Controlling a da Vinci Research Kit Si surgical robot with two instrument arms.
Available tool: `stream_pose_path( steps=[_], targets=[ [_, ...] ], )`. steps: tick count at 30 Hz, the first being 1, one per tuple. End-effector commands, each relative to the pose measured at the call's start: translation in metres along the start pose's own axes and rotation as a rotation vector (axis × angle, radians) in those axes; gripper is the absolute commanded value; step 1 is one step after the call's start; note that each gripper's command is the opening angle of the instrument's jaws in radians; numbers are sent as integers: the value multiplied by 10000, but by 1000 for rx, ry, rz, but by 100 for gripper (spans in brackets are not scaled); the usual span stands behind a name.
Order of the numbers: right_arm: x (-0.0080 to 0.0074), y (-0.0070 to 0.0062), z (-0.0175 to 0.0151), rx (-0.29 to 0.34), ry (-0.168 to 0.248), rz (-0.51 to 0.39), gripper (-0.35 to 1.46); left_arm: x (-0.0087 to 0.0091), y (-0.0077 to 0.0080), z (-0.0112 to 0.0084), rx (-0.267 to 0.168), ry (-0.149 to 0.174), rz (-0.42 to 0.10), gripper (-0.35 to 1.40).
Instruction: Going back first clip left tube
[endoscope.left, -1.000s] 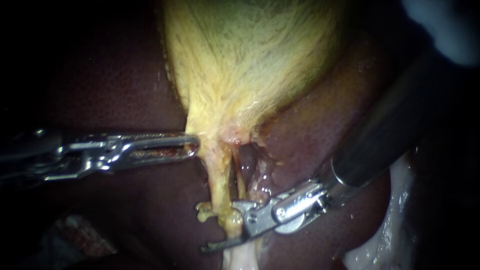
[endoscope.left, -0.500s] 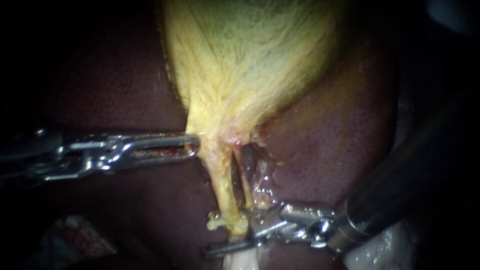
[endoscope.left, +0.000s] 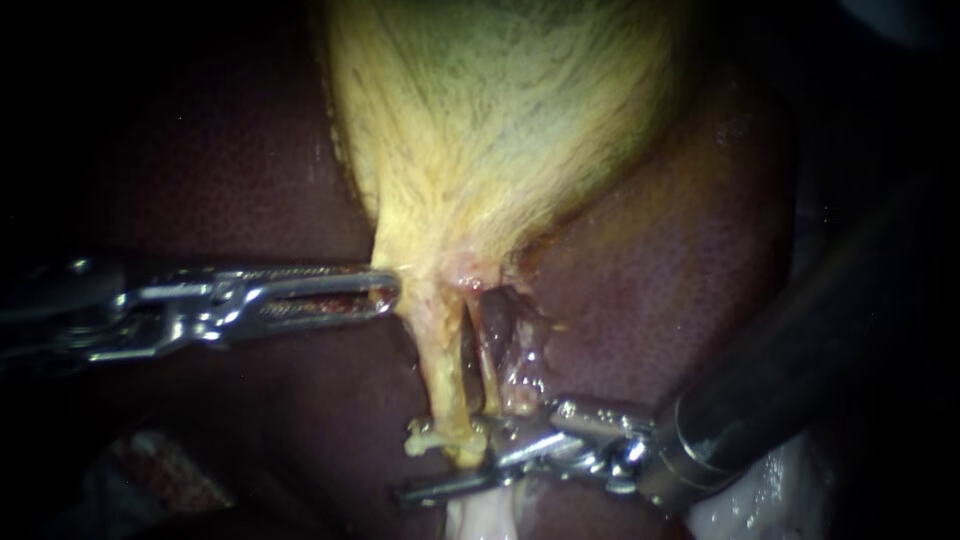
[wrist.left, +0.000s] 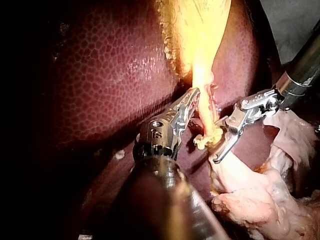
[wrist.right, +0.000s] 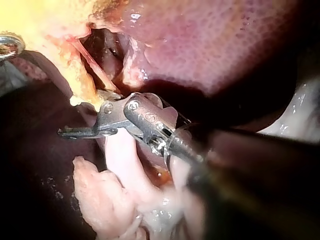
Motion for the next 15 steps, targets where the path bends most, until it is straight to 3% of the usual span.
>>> stream_pose_path(
  steps=[1,15],
  targets=[
    [2,1,-2,-2,2,-8,60,0,0,0,0,0,0,-15],
    [8,4,-16,-18,13,-53,60,0,1,-1,0,0,0,-15]
  ],
)
